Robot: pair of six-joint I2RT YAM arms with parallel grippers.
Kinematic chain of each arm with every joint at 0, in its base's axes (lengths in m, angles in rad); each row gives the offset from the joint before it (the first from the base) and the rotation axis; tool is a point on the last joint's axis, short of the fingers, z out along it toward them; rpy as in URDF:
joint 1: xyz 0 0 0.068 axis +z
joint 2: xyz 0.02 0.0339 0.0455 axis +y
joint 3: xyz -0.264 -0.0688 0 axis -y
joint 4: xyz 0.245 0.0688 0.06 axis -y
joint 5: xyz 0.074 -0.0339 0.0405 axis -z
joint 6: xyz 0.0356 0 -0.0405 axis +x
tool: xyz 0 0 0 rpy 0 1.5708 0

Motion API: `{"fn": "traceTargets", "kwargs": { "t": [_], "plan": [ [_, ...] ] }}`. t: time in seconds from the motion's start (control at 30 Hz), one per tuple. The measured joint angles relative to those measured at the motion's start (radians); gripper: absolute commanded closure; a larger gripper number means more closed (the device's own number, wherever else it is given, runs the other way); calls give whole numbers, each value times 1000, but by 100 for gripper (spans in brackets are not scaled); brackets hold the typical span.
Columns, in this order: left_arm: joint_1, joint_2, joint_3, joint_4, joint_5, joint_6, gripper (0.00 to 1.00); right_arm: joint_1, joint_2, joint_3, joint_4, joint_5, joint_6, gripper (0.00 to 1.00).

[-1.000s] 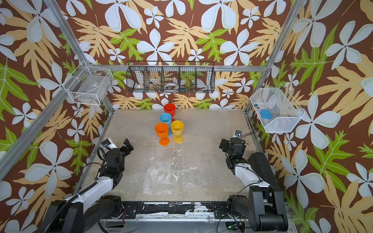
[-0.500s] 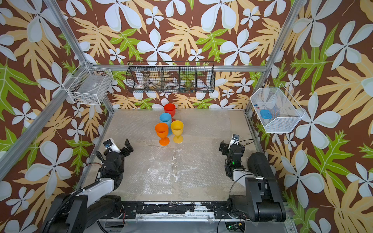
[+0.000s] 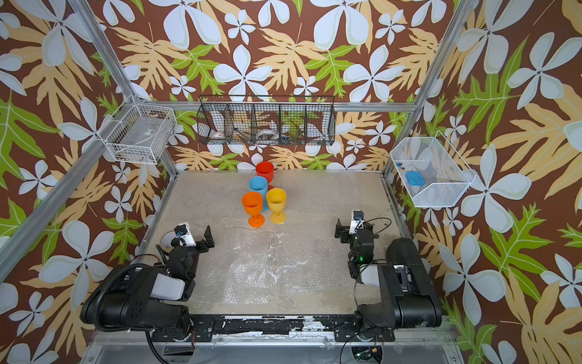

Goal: Unpack wine glasses from bubble wrap
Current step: Reset both arms

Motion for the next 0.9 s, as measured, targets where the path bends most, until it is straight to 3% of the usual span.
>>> {"fn": "traceTargets", "kwargs": {
  "t": [0.27, 0.9],
  "plan": [
    [2, 15, 98, -37, 60, 27, 0, 11, 18, -2, 18, 25, -21, 0],
    [2, 16, 101, -59, 67, 30, 0, 10, 28, -34, 85, 27, -21, 0]
  ]
}}
